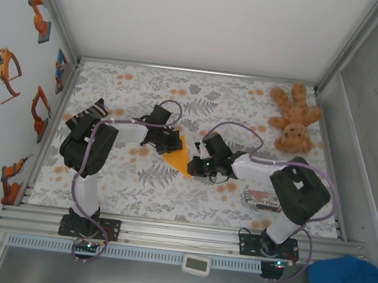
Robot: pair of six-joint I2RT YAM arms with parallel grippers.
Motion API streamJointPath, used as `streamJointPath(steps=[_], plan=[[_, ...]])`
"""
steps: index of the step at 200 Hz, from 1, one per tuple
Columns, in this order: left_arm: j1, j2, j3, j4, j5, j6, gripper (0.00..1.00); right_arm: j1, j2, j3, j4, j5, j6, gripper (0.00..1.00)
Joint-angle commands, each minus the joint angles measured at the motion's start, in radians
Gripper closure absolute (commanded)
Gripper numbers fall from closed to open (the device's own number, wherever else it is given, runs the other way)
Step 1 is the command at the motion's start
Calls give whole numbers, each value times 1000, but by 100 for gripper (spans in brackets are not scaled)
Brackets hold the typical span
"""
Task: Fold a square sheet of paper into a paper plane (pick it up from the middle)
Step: Fourth fold the wing at the center of the table.
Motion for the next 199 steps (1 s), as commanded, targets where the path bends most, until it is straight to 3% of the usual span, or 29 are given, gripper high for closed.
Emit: streamJointPath(steps=[1,22,64,134,199], plan=[[1,29,-24,-77,-81,32,95,-27,-131,-10,36,62,52,91],[-1,32,-22,-74,-80,31,95,-31,-139,6,17,65,35,91],[0,29,-26,-78,-97,27,95,-15,-4,65,37,-1,21,100],[-1,60,-19,-130,-140,36,95,8,176,143,33,-42,-12,100],[1,94,-29,-182,-200,54,96,9,202,98,-21,-46,-44,100]])
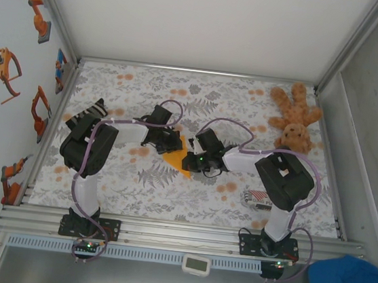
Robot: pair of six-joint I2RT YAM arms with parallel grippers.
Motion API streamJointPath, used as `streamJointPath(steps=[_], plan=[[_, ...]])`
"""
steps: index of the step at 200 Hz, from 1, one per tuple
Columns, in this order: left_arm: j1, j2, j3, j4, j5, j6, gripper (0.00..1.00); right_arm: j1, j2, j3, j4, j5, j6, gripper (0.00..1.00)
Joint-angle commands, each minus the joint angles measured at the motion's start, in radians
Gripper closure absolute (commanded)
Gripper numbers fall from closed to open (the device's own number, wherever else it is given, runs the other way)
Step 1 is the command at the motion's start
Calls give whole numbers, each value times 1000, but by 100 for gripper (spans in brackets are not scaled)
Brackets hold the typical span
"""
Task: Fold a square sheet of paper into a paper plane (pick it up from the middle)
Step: Fourth fold the wing at the center of the table.
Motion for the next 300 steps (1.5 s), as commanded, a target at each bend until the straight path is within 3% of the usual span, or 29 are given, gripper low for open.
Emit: streamJointPath(steps=[1,49,163,200,228,265,278,300], plan=[[6,90,-36,-166,-182,33,96,5,3,-32,-43,-11,-28,100],[15,119,-15,-239,-235,21,96,4,-75,-127,-40,-34,-41,100],[20,146,9,-265,-237,22,96,11,-172,-265,-85,-43,-50,100],[19,130,27,-260,-203,35,96,11,-277,-295,-113,6,-35,100],[17,49,80,-239,-84,35,90,10,-410,-301,-26,124,48,100],[17,-131,148,-212,-20,-14,78,6,-438,-287,115,247,136,78],[34,-189,124,-192,-28,-41,72,1,-402,-258,149,249,145,64],[81,-286,17,-139,-40,-91,58,-6,-332,-196,172,251,144,60]])
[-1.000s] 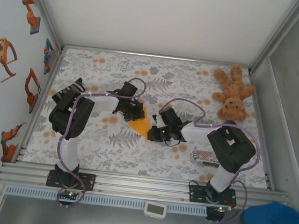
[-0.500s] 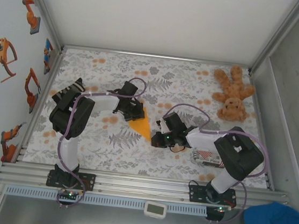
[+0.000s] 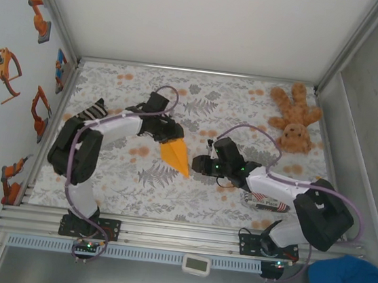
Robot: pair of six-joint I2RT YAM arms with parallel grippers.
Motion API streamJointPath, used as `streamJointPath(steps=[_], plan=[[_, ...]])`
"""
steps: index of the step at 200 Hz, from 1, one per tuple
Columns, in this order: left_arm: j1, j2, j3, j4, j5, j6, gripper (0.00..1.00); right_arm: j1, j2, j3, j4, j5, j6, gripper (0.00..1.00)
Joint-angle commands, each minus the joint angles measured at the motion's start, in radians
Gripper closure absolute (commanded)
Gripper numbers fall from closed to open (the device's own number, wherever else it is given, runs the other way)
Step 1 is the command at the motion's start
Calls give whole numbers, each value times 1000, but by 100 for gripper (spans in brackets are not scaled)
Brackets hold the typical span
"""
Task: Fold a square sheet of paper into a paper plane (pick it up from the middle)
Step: Fourth fold the wing at the center of the table, then pick up the paper from the center of the table.
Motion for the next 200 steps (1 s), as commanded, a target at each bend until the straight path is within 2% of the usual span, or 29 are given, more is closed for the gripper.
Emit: streamJointPath(steps=[1,35,66,115,200], plan=[[51,-117,-83,32,-19,-60,57,-11,66,74,74,53,27,60],[135,-243,-254,81,-29,-97,46,-50,221,190,83,-7,-1,59],[153,-320,-343,80,-65,-97,38,-69,356,280,97,-82,-19,59],[166,-334,-385,87,-49,-104,35,-77,471,360,134,-159,-8,61],[177,-340,-385,120,-3,-113,34,-79,423,294,271,-180,-6,100]])
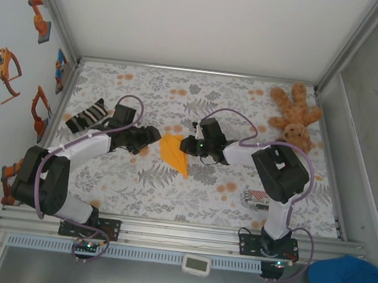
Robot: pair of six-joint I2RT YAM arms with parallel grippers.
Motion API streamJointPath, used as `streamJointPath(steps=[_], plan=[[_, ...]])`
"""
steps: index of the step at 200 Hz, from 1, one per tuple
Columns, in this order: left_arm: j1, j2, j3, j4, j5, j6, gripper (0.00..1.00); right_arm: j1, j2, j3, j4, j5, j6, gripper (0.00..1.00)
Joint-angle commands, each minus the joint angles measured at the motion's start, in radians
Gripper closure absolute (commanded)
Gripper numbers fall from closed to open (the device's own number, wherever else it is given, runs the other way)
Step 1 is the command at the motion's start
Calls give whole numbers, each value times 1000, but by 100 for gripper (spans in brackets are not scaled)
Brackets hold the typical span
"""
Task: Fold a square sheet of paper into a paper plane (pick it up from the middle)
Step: Pick up the paper from the center of the table.
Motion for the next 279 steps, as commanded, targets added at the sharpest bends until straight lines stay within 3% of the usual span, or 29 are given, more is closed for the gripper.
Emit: streamJointPath(steps=[1,56,90,114,139,160,210,279], plan=[[12,-27,-9,27,35,-20,34,-5,-52,-30,87,-4,2,100],[19,-161,-43,139,135,-61,30,-10,-228,-73,178,-4,60,100],[7,-228,-95,390,257,-162,20,-17,-347,-80,229,-22,125,100],[-28,-246,-99,559,313,-209,19,-25,-394,-90,328,-44,217,100],[-79,-247,-67,622,322,-202,20,-28,-429,-82,388,-60,281,100],[-111,-236,-47,667,332,-191,26,-30,-446,-73,420,-77,311,100],[-114,-186,-48,816,360,-255,54,-35,-454,-72,454,-98,339,100],[-117,-156,-82,995,396,-312,71,-61,-441,-95,529,-97,388,100]])
